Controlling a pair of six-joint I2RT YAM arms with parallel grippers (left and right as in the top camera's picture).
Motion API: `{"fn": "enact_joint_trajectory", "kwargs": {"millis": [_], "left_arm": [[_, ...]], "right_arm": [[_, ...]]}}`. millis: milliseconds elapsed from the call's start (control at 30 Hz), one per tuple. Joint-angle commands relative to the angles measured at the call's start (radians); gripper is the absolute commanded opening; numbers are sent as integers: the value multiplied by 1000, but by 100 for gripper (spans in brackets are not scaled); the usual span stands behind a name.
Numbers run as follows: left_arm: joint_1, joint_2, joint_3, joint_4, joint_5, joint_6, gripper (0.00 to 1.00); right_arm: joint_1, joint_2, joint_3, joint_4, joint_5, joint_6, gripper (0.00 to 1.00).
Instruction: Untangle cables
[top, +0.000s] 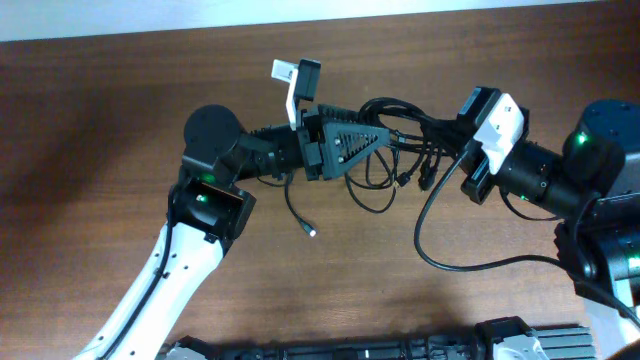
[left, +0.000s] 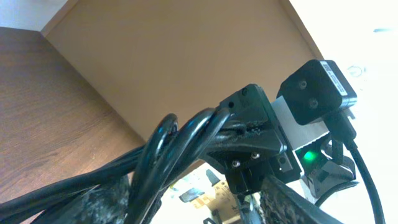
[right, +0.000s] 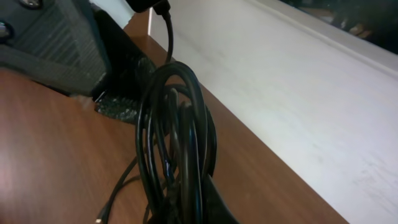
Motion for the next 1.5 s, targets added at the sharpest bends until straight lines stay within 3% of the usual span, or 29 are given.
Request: {"fn": "enact_joint_trajectory", "kwargs": {"millis": [0, 267, 300, 333, 400, 433, 633, 800, 933, 1100, 1233, 1467], "left_arm": [[-5, -15, 8, 10, -27, 13, 57], [-19, -15, 8, 10, -54, 14, 2], [-19, -15, 8, 10, -60, 14, 0], [-19, -15, 8, 10, -62, 14, 0], [-19, -15, 8, 10, -66, 14, 0], [-19, -15, 8, 10, -68, 14, 0], [-19, -15, 8, 10, -68, 14, 0], [-17, -15, 8, 10, -67, 14, 0], [-17, -15, 8, 9, -67, 17, 0], [-17, -15, 8, 6, -67, 18, 0], [-17, -15, 8, -5, -68, 18, 0], [-17, -15, 8, -6, -83, 64, 0]], "right_arm": [[-1, 5, 8, -4, -56, 8, 4], [-1, 30, 8, -5, -73, 8, 4], [-1, 30, 8, -5, -73, 8, 4], [-1, 30, 8, -5, -72, 8, 4], [-1, 30, 8, -6, -72, 8, 17], [-1, 30, 8, -6, -72, 8, 19], [-1, 30, 8, -5, -72, 8, 20], [-1, 30, 8, -4, -72, 8, 15], [-1, 30, 8, 0, -72, 8, 26], [-1, 30, 8, 30, -72, 8, 21], [-1, 30, 8, 53, -72, 8, 4], [-1, 30, 8, 52, -72, 8, 4]]}}
